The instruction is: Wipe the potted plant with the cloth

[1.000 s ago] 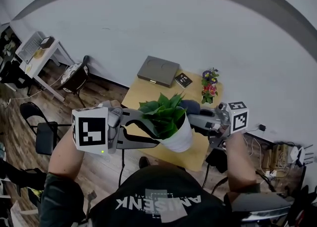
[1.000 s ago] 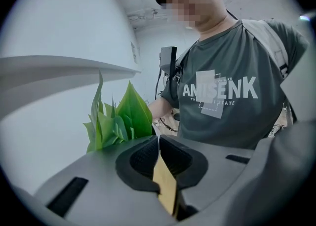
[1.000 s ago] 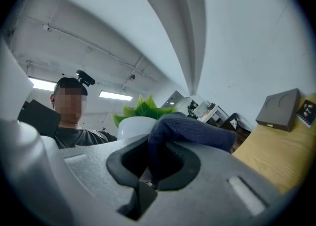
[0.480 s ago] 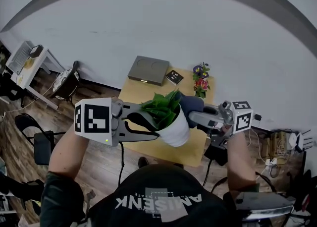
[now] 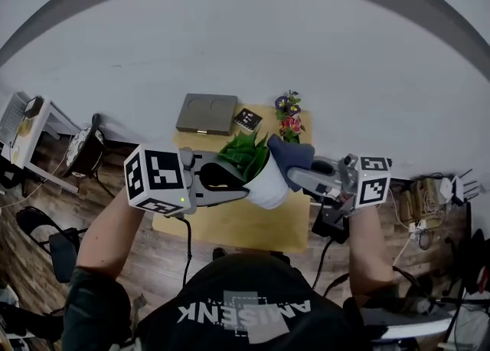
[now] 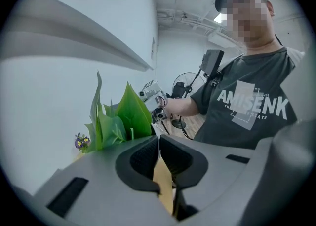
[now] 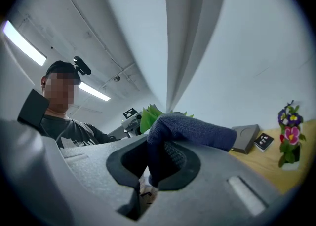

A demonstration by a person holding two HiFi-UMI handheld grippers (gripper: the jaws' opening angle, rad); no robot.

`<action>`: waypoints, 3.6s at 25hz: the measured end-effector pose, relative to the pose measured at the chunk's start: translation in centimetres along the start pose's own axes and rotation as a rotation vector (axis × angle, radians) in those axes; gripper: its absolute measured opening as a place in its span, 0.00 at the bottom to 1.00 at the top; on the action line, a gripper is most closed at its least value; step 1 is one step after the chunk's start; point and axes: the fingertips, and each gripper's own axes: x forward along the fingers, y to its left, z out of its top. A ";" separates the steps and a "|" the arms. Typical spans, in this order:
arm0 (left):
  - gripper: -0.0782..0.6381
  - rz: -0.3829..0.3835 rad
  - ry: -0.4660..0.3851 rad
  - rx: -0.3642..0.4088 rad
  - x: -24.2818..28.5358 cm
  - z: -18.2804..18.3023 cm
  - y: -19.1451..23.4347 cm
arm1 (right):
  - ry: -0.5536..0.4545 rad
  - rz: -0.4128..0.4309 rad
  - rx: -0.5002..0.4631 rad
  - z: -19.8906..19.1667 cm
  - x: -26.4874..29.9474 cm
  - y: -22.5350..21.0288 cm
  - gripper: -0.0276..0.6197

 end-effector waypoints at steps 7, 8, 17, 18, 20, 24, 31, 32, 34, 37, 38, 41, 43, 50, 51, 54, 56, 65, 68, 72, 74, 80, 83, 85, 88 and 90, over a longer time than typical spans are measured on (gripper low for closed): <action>0.13 0.046 -0.023 -0.129 0.9 0.9 3.1 | -0.024 -0.138 -0.067 0.5 -0.7 -0.8 0.09; 0.13 0.055 -0.031 -0.153 1.1 1.1 3.6 | -0.022 -0.165 -0.085 0.6 -0.8 -0.9 0.09; 0.13 0.162 -0.052 -0.310 2.5 1.8 6.8 | 0.041 -0.359 -0.264 0.2 -0.6 -1.7 0.09; 0.13 0.165 -0.058 -0.328 2.6 1.8 7.1 | 0.047 -0.375 -0.276 0.1 -0.4 -1.9 0.09; 0.13 0.169 -0.075 -0.362 2.7 1.8 7.4 | 0.053 -0.407 -0.298 0.1 -0.3 -2.2 0.09; 0.13 0.209 -0.107 -0.436 2.8 1.6 8.3 | 0.105 -0.469 -0.370 -0.6 0.2 -2.5 0.09; 0.12 0.249 -0.150 -0.530 3.1 1.6 9.3 | 0.159 -0.535 -0.451 -2.0 1.1 -2.8 0.09; 0.12 0.253 -0.151 -0.534 3.1 1.6 9.3 | 0.166 -0.537 -0.461 -2.3 1.2 -2.7 0.09; 0.12 0.260 -0.152 -0.542 3.3 1.4 9.1 | 0.179 -0.542 -0.470 -3.0 1.3 -2.5 0.09; 0.12 0.270 -0.158 -0.558 3.4 1.1 9.1 | 0.195 -0.559 -0.467 -3.9 1.4 -2.5 0.09; 0.12 0.274 -0.161 -0.565 3.3 1.1 9.1 | 0.198 -0.563 -0.466 -4.1 1.4 -2.5 0.09; 0.12 0.288 -0.172 -0.574 3.2 1.1 9.2 | 0.209 -0.568 -0.465 -4.7 1.6 -2.4 0.09; 0.12 0.299 -0.175 -0.576 3.1 1.1 9.2 | 0.220 -0.569 -0.464 -5.3 1.9 -2.4 0.09; 0.12 0.292 -0.189 -0.622 3.0 0.7 8.8 | 0.296 -0.546 -0.460 -7.5 3.5 -2.6 0.09; 0.12 0.301 -0.190 -0.615 2.8 0.7 8.9 | 0.305 -0.540 -0.457 -7.8 3.8 -2.6 0.09; 0.12 0.324 -0.198 -0.593 2.3 0.9 9.1 | 0.324 -0.526 -0.445 -8.6 4.3 -2.9 0.09; 0.12 0.330 -0.208 -0.598 2.2 1.0 9.0 | 0.340 -0.519 -0.435 -9.3 4.5 -3.1 0.09; 0.12 0.312 -0.249 -0.583 0.9 1.7 7.6 | 0.376 -0.527 -0.365 -11.4 4.5 -4.7 0.09; 0.12 0.337 -0.231 -0.571 0.4 1.0 7.6 | 0.373 -0.554 -0.353 -11.4 3.7 -5.2 0.09; 0.12 0.389 -0.204 -0.575 -0.7 -0.8 8.2 | 0.351 -0.566 -0.351 -10.5 3.0 -5.1 0.09; 0.12 0.420 -0.186 -0.574 -1.3 -1.8 8.6 | 0.336 -0.572 -0.351 -9.9 2.5 -5.0 0.09; 0.12 0.531 -0.071 -0.515 -2.0 -5.2 9.5 | 0.263 -0.604 -0.334 -8.2 0.7 -4.9 0.09; 0.12 0.580 -0.010 -0.503 -2.3 -7.3 10.7 | 0.239 -0.629 -0.334 -7.1 -0.2 -5.2 0.09; 0.12 0.605 0.033 -0.498 -2.5 -8.8 11.5 | 0.225 -0.645 -0.335 -6.5 -0.8 -5.4 0.09; 0.12 0.617 0.085 -0.496 -2.4 -10.8 12.4 | 0.202 -0.673 -0.335 -5.7 -1.6 -5.7 0.09; 0.12 0.611 0.111 -0.482 -1.8 -11.5 12.7 | 0.184 -0.694 -0.329 -5.2 -2.2 -6.0 0.09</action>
